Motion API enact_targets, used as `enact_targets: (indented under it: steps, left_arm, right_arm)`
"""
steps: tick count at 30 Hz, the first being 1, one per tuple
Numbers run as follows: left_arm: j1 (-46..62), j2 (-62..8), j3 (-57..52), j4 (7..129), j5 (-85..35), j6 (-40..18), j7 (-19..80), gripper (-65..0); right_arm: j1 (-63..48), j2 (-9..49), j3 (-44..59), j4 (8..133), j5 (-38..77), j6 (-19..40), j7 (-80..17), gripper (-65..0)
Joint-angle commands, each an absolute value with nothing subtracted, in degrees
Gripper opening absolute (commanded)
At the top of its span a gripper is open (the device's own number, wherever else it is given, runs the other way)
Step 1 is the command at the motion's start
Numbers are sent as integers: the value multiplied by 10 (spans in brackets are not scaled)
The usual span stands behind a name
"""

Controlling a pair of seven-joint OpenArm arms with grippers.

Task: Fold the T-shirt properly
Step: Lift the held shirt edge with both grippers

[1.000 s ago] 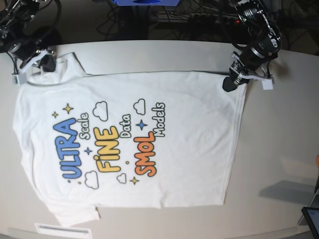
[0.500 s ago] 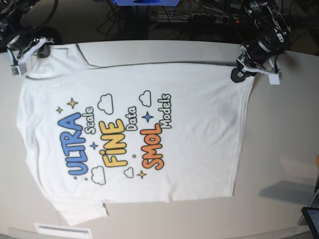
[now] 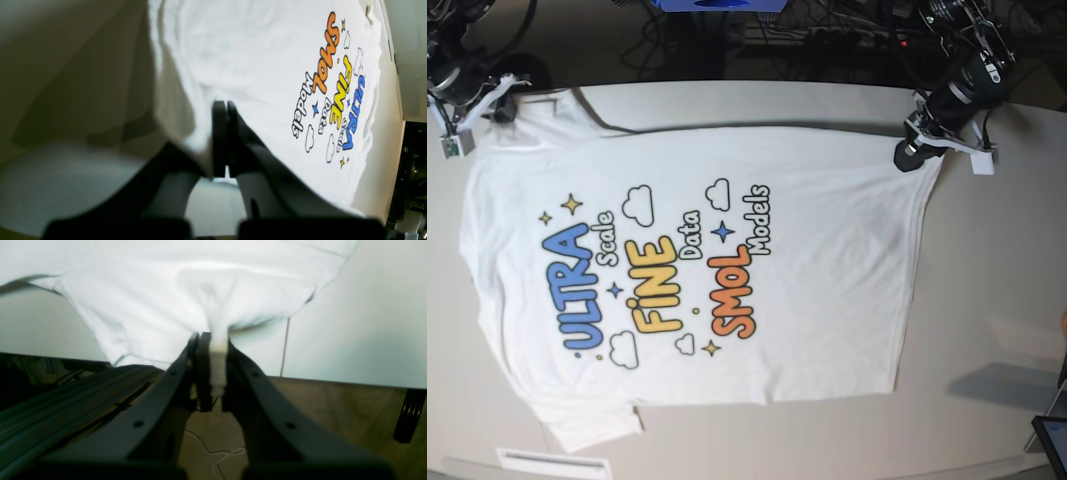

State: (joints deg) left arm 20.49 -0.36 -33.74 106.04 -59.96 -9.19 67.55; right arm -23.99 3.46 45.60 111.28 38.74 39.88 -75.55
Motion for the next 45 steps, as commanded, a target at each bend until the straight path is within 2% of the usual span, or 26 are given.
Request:
enact_targets:
  steps: [1,8,18,21,36,45]
  left_arm:
    - [206,-13,-339,1073,-608,-95,668,-650]
    - [203,-24,-330,1075,-608,-95,694,-650]
    - [204,-25,-333,1117,-608,-94,693,-650]
    - [202,-25,-332,1118,-608,-78,693,-650]
    - [181,-20,-332,1118,-611,-77,694,-650]
    - [163,-3,-332,1118,-611,-77,694,-650]
  right_arm:
    - [-240,42,458,1123,393,400,-750,-650]
    - [-238,58,458,1135,394,400,-749,-650]
    - [-216,78,458,1135,394,400,-750,-650]
    - [-211,78,458,1135,394,400,-750,-650]
    - [-165,93,455,1135,393,400,-764,-649]
    - [-138,109,408,1134,393,400,-764,-649]
